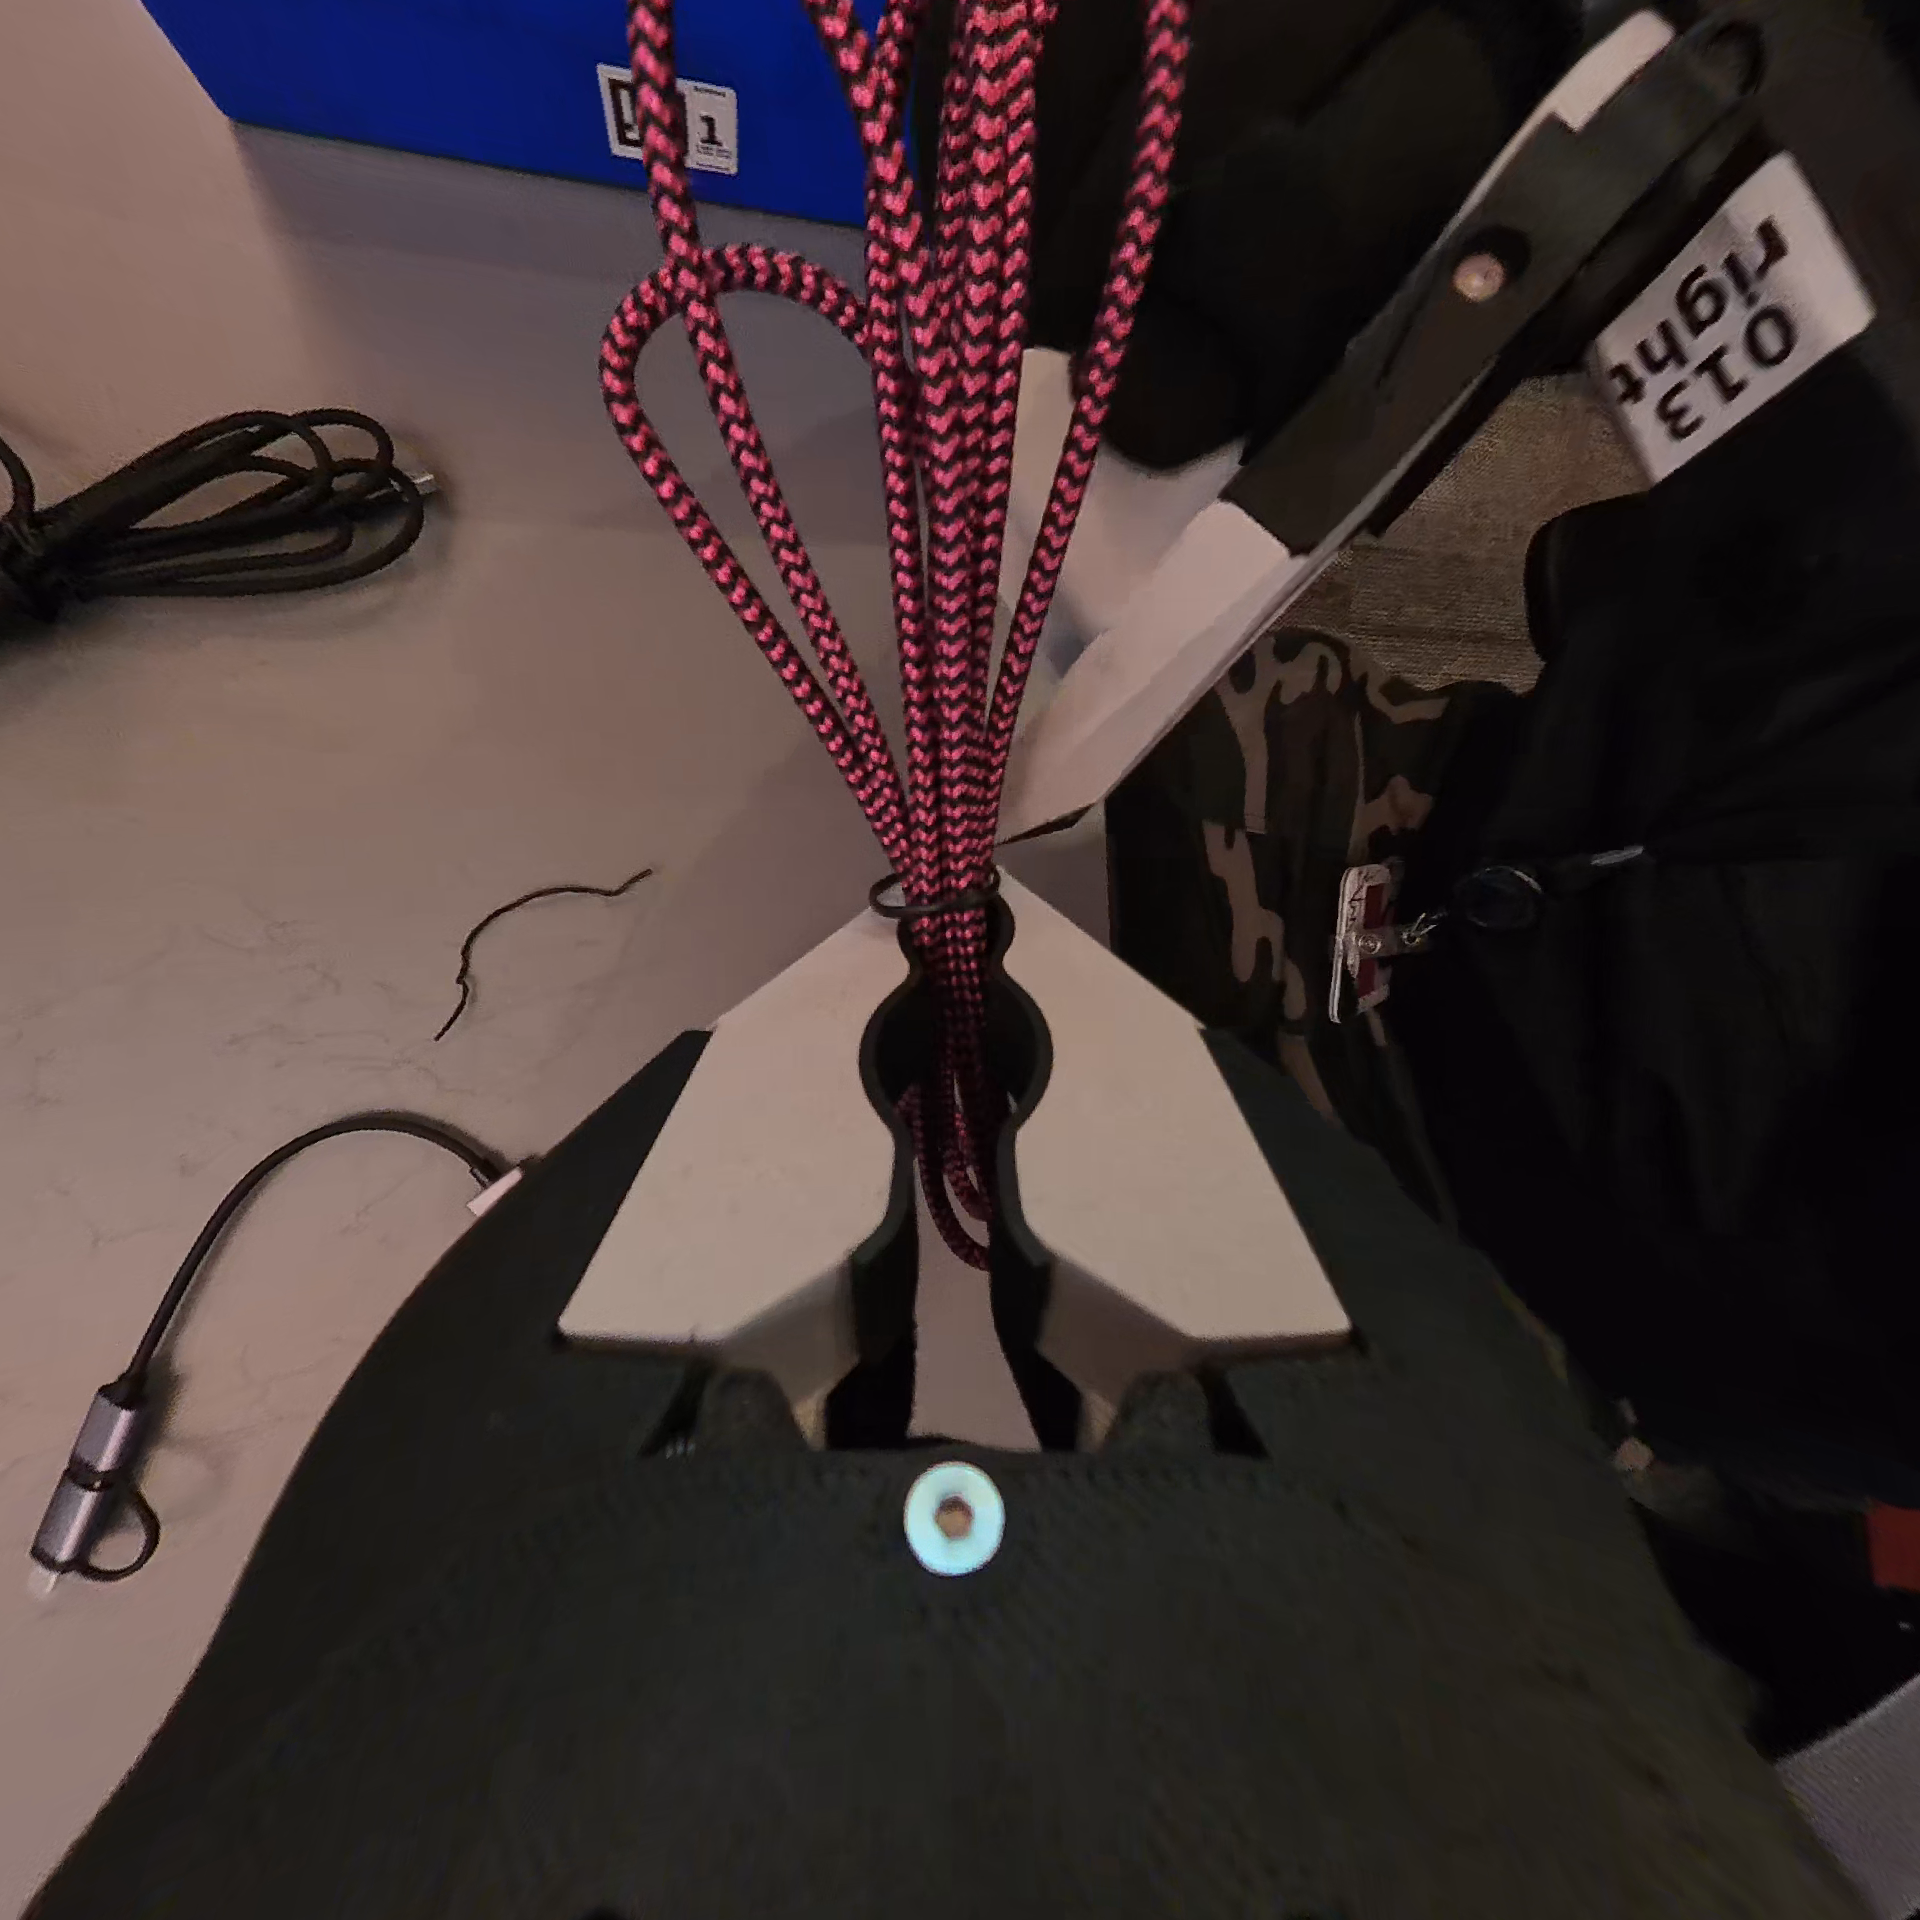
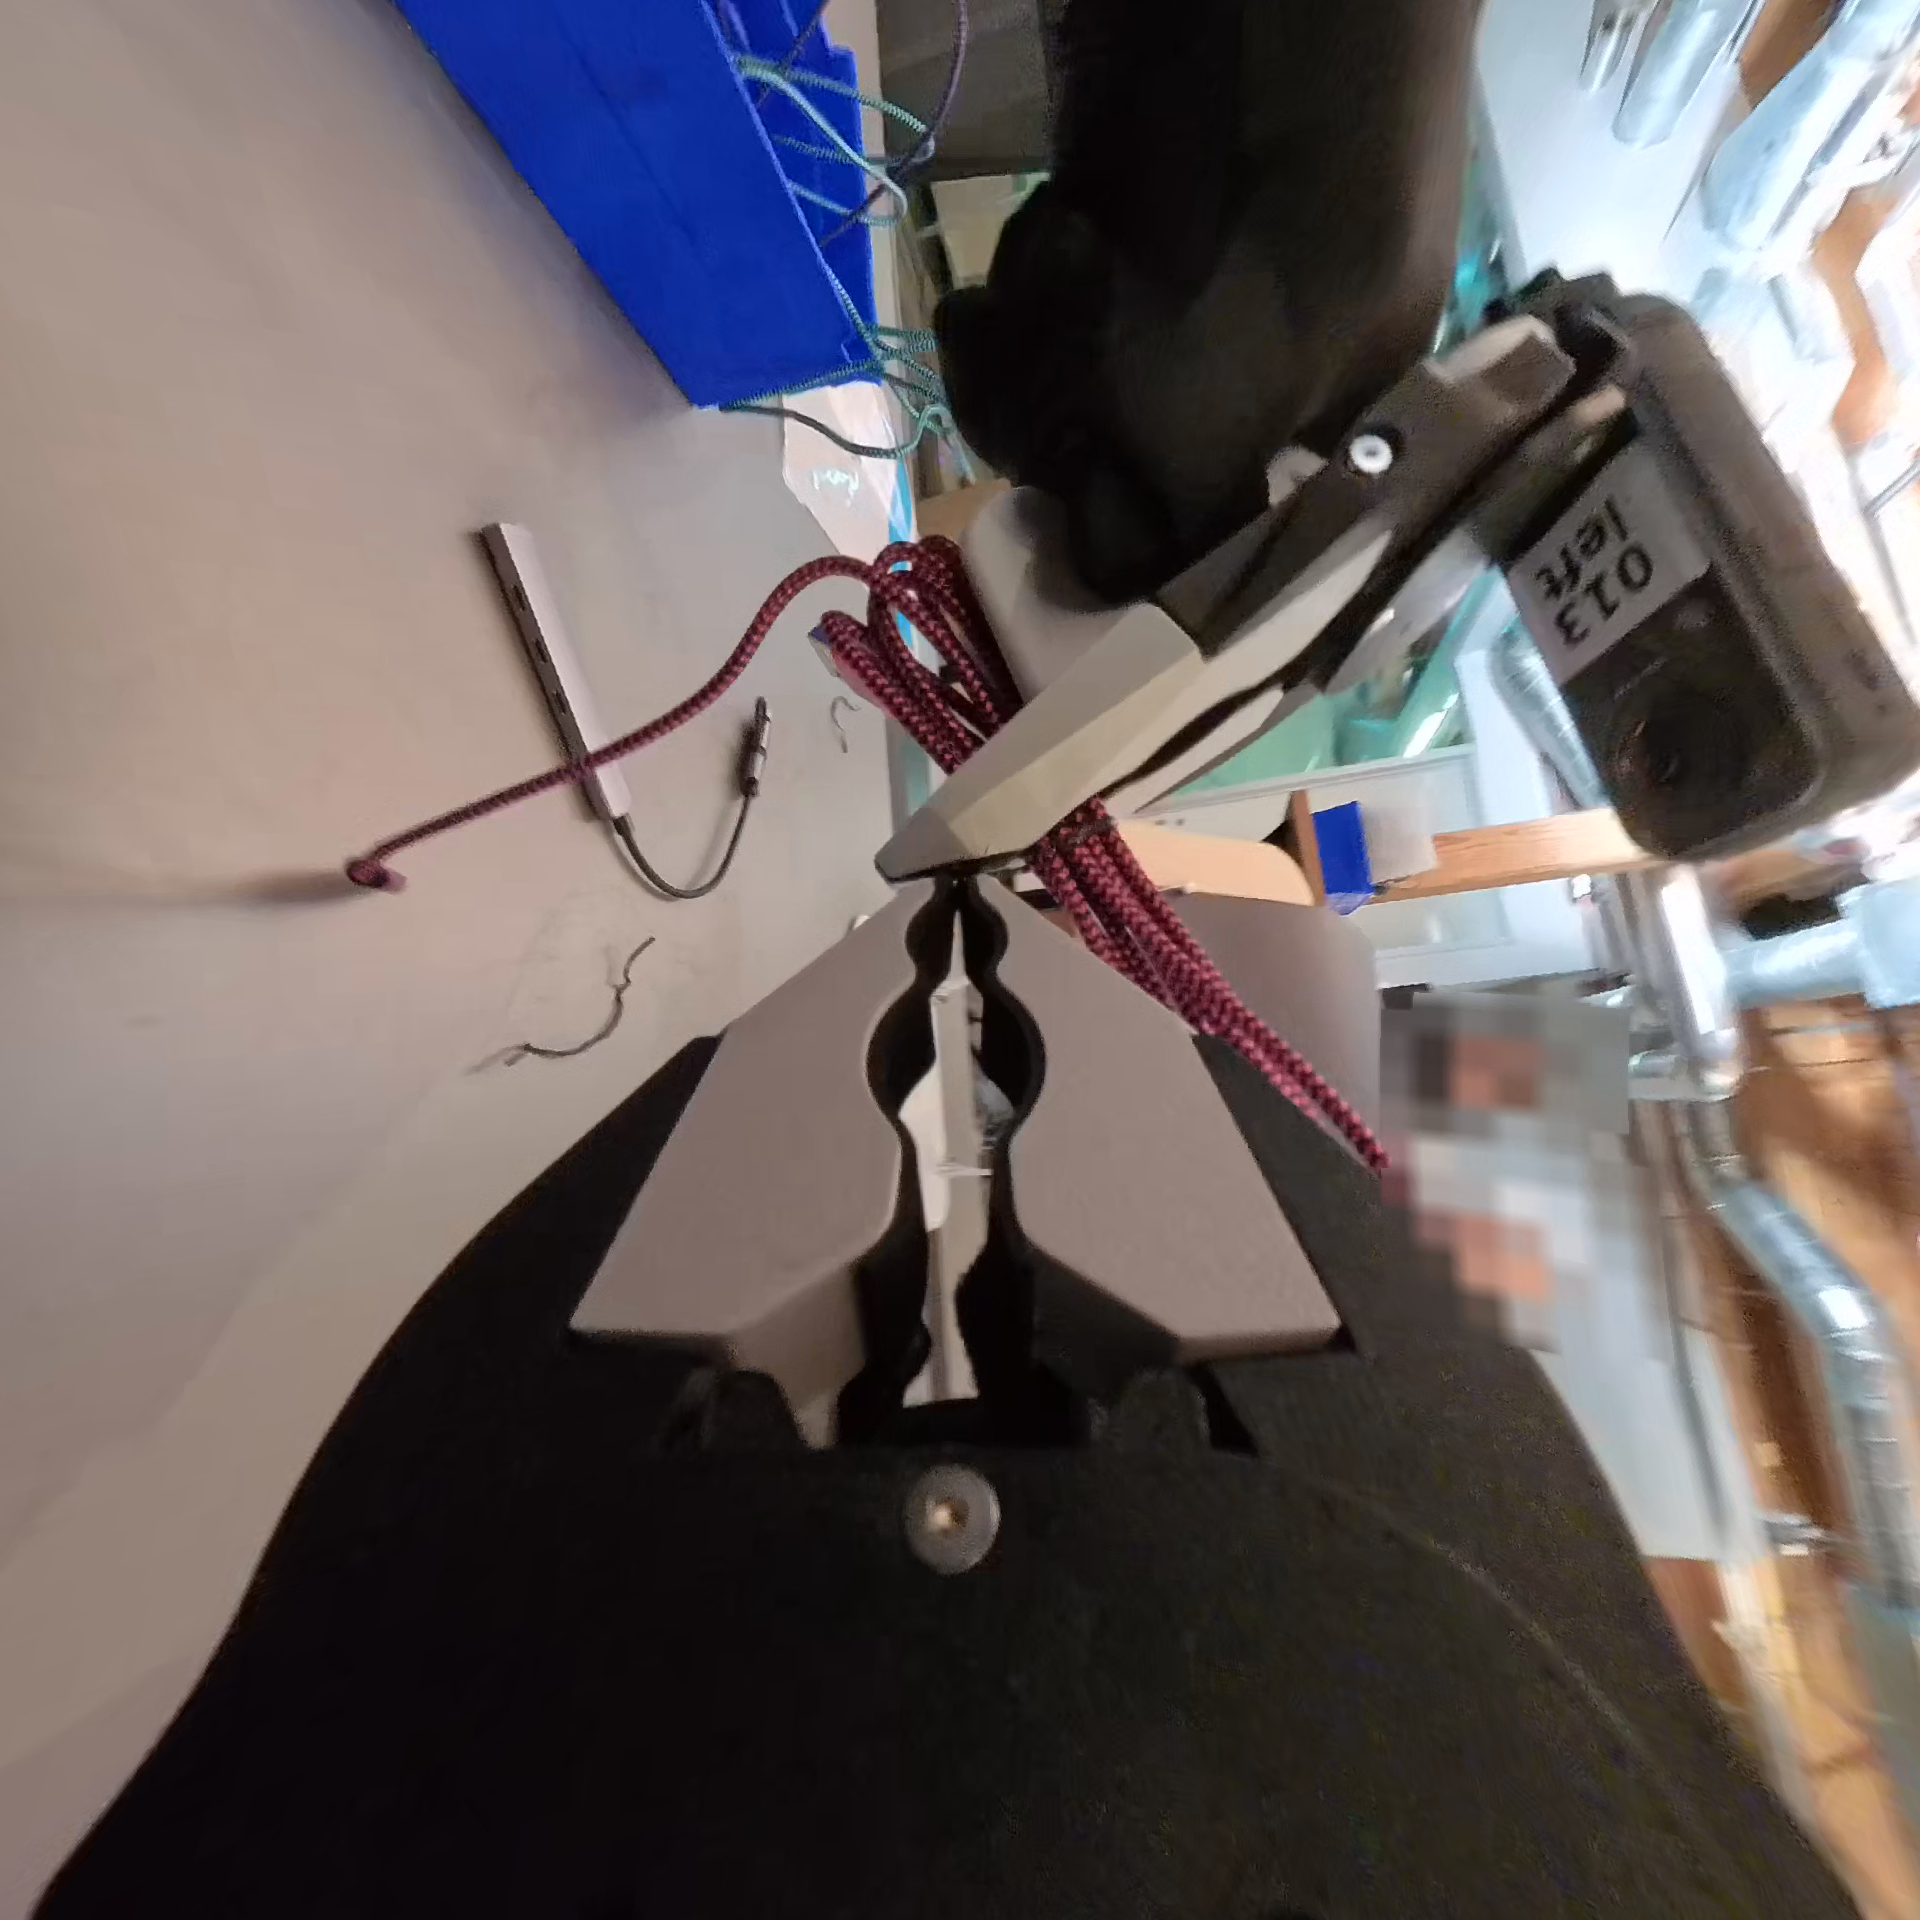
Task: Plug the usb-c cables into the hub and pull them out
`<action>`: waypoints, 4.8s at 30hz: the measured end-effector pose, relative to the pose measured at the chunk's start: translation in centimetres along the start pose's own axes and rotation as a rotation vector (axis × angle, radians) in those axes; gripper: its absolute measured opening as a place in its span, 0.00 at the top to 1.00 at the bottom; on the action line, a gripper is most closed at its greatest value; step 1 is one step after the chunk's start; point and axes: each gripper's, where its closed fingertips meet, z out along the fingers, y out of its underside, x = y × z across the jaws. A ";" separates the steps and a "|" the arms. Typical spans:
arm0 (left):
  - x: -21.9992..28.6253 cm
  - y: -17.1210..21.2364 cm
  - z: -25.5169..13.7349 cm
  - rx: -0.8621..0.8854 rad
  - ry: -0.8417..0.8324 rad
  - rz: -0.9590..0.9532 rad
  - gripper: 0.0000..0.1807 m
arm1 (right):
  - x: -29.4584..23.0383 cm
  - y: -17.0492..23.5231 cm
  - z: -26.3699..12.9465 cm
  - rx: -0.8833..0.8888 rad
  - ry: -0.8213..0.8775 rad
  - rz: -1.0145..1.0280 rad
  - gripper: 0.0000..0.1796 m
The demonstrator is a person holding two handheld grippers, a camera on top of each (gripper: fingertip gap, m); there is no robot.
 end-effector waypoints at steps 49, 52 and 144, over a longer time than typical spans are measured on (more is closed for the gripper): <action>-2.2 -3.4 -1.3 0.199 -0.330 0.166 0.99 | 3.2 1.3 -0.8 0.433 -0.193 1.407 1.00; -2.7 -3.6 -1.4 0.212 -0.401 0.191 0.99 | 3.4 1.5 -0.9 0.515 -0.275 1.590 1.00; -6.0 -5.5 -7.2 0.556 -0.561 0.117 0.77 | 2.1 5.8 1.3 0.467 -0.120 1.673 1.00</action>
